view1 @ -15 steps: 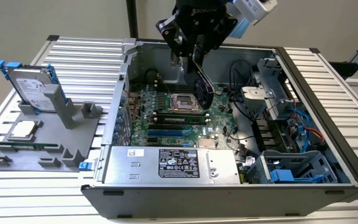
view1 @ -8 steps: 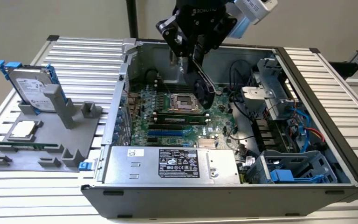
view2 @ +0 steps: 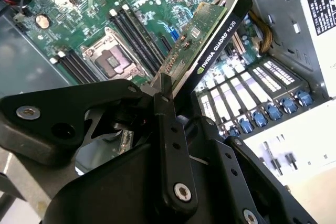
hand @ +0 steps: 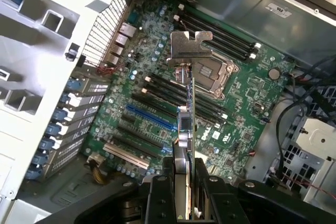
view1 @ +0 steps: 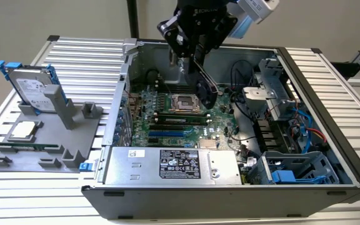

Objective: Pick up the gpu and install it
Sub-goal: 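Insert the gpu into the slot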

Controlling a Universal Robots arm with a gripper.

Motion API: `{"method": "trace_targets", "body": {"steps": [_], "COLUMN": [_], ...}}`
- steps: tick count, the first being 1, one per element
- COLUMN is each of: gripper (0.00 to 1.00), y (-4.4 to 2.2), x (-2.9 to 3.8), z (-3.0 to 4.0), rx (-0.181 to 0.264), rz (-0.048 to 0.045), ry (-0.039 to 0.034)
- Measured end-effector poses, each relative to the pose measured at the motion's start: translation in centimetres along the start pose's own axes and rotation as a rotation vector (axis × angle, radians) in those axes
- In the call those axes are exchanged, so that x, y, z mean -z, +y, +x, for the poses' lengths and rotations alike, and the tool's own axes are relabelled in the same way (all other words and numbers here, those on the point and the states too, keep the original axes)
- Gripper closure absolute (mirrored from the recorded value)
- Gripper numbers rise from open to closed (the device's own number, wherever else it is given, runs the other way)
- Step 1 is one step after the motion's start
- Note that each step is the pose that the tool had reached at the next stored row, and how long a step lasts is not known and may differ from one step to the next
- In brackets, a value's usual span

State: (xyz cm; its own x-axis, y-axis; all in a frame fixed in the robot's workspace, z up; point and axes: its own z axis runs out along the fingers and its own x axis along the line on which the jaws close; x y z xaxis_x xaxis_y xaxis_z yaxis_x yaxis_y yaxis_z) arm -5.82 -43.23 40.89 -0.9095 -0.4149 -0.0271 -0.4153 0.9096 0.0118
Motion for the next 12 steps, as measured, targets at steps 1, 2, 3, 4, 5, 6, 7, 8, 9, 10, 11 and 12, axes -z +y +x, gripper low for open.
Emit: {"method": "trace_targets", "body": {"steps": [1,2,3,4,5,6,7,8,9,10,11,12], "gripper": [1.0,1.0,1.0,1.0,1.0,1.0,1.0,1.0,1.0,1.0,1.0,1.0], "y": [0.0,0.0,0.0,0.0,0.0,0.0,0.0,0.0,0.0,0.0,0.0,0.0], "x": [0.0,0.0,0.0,0.0,0.0,0.0,0.0,0.0,0.0,0.0,0.0,0.0], "z": [0.0,0.0,0.0,0.0,0.0,0.0,0.0,0.0,0.0,0.0,0.0,0.0], "rx": [0.005,0.01,0.016,0.021,0.026,0.032,0.038,0.043,0.048,0.054,0.06,0.066], "rz": [-0.0001,-0.0002,-0.0004,-0.0006,-0.0007,-0.0009,-0.001,-0.0011,-0.0013,-0.0014,-0.0016,-0.0018], "ry": [0.0001,0.0002,0.0002,0.0002,0.0003,0.0004,0.0005,0.0006,0.0007,0.0007,0.0008,0.0008]}}
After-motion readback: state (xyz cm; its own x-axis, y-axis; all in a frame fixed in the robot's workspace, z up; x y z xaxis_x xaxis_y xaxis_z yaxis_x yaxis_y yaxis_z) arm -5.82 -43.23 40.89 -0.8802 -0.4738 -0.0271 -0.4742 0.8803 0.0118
